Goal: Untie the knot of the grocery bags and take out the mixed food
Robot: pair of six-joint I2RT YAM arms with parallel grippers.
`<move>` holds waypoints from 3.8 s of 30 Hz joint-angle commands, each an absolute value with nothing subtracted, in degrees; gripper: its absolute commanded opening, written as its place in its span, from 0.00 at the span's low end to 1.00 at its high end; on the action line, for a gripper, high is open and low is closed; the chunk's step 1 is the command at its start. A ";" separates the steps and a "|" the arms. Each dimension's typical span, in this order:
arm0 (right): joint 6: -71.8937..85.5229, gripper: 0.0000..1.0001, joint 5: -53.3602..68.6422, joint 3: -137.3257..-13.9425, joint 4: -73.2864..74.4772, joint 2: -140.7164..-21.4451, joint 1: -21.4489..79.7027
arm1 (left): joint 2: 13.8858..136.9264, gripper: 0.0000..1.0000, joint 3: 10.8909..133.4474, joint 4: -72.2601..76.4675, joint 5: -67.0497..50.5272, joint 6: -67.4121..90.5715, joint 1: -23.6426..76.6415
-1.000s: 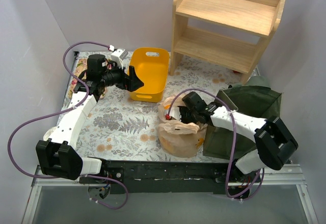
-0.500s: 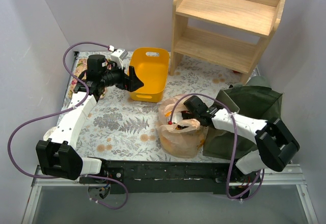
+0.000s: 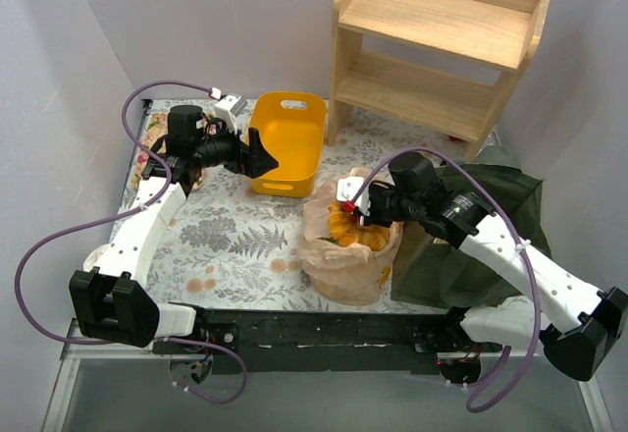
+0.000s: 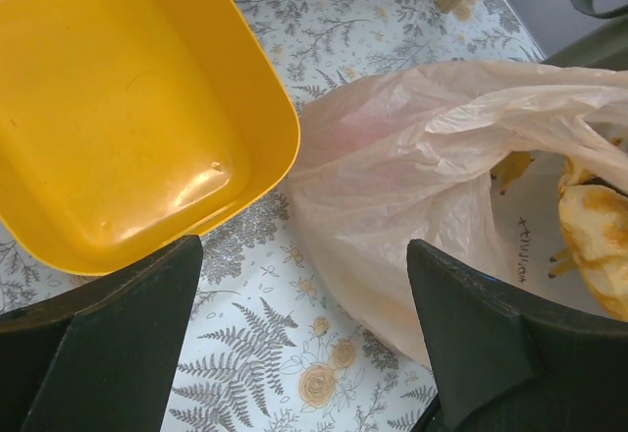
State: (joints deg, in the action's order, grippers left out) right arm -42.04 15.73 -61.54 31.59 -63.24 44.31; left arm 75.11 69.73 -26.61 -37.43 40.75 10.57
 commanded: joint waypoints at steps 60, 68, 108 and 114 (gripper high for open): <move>-36.65 0.80 -1.06 -90.72 25.66 -71.65 54.32 | 82.71 0.00 96.49 -38.49 -40.31 41.32 6.68; -41.12 0.81 -4.92 -87.28 30.67 -63.73 54.14 | 84.89 0.00 99.40 -37.88 -12.67 33.58 2.30; -34.72 0.80 2.90 -89.74 32.34 -67.06 41.48 | 111.00 0.00 88.68 -28.39 -12.23 34.19 -19.60; -34.80 0.80 2.90 -90.53 32.25 -67.76 41.48 | 113.56 0.34 90.00 -30.41 -6.60 32.78 -19.51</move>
State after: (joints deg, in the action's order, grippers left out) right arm -35.31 2.37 -87.42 33.76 -67.33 41.63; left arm 111.98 89.52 -29.04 -12.93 34.72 -19.75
